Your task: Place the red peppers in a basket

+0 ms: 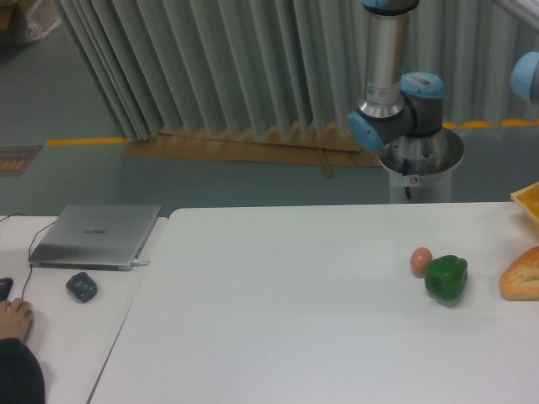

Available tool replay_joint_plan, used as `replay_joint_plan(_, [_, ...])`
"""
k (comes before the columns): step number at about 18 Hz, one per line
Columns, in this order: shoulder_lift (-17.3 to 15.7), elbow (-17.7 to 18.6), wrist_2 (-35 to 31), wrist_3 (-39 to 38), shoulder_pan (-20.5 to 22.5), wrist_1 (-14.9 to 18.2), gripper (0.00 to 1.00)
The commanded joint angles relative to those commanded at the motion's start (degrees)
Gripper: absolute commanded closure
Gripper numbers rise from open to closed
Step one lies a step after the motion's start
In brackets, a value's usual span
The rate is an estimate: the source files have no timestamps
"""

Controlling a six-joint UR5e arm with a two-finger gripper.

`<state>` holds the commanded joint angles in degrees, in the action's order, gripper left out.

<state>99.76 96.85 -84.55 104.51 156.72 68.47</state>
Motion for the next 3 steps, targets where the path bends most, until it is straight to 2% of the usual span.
replay_joint_plan(3, [0.1, 0.0, -0.1, -0.1, -0.7, 0.0, 0.00])
